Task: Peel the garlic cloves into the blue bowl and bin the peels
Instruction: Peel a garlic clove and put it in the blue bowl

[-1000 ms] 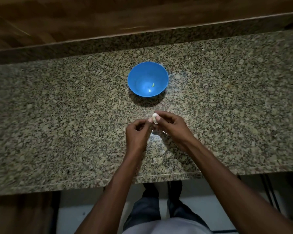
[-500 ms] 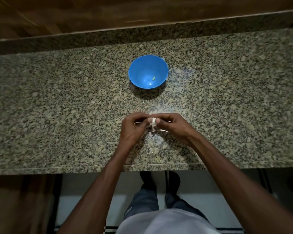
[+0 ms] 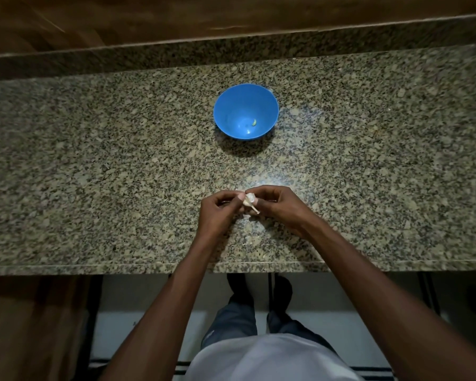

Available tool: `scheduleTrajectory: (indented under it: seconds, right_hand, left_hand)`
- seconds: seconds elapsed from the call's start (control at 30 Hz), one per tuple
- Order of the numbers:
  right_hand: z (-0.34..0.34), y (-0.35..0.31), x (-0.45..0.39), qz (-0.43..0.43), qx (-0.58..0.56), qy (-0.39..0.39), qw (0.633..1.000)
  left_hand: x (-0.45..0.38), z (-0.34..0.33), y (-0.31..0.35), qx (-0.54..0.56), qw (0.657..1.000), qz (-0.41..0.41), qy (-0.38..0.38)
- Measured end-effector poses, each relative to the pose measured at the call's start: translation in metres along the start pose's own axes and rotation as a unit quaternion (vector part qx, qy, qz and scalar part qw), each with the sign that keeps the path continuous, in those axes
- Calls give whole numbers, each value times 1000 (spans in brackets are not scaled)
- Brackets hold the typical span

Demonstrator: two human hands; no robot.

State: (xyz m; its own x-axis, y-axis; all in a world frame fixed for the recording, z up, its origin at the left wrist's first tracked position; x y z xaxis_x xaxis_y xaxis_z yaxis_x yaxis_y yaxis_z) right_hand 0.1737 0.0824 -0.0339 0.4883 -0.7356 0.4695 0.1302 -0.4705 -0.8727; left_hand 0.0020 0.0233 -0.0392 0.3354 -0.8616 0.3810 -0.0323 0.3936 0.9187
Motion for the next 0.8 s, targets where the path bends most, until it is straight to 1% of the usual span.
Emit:
scheduleTrajectory:
  seconds: [0.1, 0.23, 0.3, 0.37, 0.43, 0.53, 0.6, 0.8]
  right_hand:
    - [-5, 0, -1, 0, 12, -4, 1000]
    - [-8, -1, -1, 3, 26, -4, 1000]
    - [-9, -2, -2, 6, 37, -2, 999]
    - [-12, -4, -4, 10, 56, 18, 998]
    - [-12, -5, -6, 9, 82, 57, 995]
    - [-11, -7, -7, 3, 122, 90, 988]
    - [-11, -8, -7, -8, 144, 94, 985]
    - [-14, -10, 5, -16, 162, 70, 984]
  left_hand:
    - [-6, 7, -1, -17, 1000, 13, -20]
    - [-13, 13, 5, -12, 997, 59, -57]
    - [-16, 14, 9, -30, 995, 62, -69]
    - [-18, 15, 12, -49, 995, 49, -73]
    - [-19, 15, 15, -56, 995, 28, -79]
    - [-22, 13, 18, -79, 989, -15, -120]
    - [-24, 9, 19, -100, 986, -34, -129]
    - [-28, 6, 11, -179, 976, -79, -92]
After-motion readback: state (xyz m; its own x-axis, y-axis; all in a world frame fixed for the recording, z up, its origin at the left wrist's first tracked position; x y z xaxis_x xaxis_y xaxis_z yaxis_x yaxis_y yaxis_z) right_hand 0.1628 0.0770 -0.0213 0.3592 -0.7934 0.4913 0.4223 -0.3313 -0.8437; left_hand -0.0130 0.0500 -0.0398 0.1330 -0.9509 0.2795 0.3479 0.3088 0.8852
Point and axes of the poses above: each hand's wrist, its own x-axis away from the middle knuckle, its own z-axis out of the back of the hand, y = z × x, the point moved 2 cm from there along -x, towards the middle knuckle
